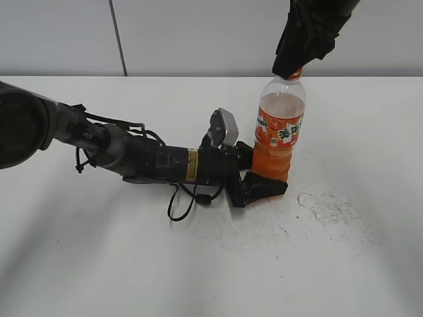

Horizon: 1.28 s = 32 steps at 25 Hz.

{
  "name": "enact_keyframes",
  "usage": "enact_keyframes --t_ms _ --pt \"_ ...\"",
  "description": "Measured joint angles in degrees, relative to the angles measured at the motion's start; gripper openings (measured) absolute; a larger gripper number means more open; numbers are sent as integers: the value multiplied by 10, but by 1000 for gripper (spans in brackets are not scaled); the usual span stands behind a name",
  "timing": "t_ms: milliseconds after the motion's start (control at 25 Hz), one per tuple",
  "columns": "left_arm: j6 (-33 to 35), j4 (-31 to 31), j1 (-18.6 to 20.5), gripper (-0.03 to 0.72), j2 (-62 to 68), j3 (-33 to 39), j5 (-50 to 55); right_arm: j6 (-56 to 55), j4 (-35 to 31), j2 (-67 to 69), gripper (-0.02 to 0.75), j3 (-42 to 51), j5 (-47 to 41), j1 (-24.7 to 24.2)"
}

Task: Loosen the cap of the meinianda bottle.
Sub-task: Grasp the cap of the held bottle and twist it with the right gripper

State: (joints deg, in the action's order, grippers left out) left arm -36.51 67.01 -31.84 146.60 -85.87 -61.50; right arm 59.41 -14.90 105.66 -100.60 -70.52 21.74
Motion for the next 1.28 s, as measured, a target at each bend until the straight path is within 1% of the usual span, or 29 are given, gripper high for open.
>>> enact_keyframes --t_ms 120,160,240,280,320,400,440,480,520,560,600,640,680,720,840,920,1040,1160,1280 --pt "0 0 0 567 0 0 0 -18 -1 0 277 0 0 0" --pt "0 0 0 567 0 0 0 -63 -1 0 333 0 1 0" --pt "-1 0 0 567 0 0 0 -158 -1 0 467 0 7 0" --pt "-1 0 0 567 0 0 0 -186 0 0 498 0 10 0" --pt "-1 0 0 567 0 0 0 -262 0 0 558 0 17 0" --pt "-1 0 0 567 0 0 0 -350 0 0 577 0 19 0" --pt "-1 0 0 567 0 0 0 -419 3 0 566 0 19 0" --pt "-1 0 0 567 0 0 0 -487 7 0 533 0 15 0" --pt "-1 0 0 567 0 0 0 -521 11 0 507 0 13 0" --pt "-1 0 0 567 0 0 0 -558 17 0 452 0 11 0" --pt "-1 0 0 567 0 0 -1 -583 25 0 400 0 11 0" --pt "-2 0 0 567 0 0 -1 -589 27 0 375 0 11 0" --pt "-2 0 0 567 0 0 0 -600 31 0 316 0 11 0" --pt "-2 0 0 567 0 -1 0 -602 32 0 286 0 11 0" --pt "-2 -1 0 567 0 0 0 -585 34 0 280 -1 11 0" --pt "-2 -1 0 567 0 0 0 -536 34 0 280 -1 11 0" --pt "-2 -1 0 566 0 0 0 -395 27 0 277 -1 11 0" --pt "-2 -1 0 565 0 0 0 -172 20 0 276 -1 9 0" --pt "-2 0 0 565 0 0 0 -40 12 0 276 -1 3 0"
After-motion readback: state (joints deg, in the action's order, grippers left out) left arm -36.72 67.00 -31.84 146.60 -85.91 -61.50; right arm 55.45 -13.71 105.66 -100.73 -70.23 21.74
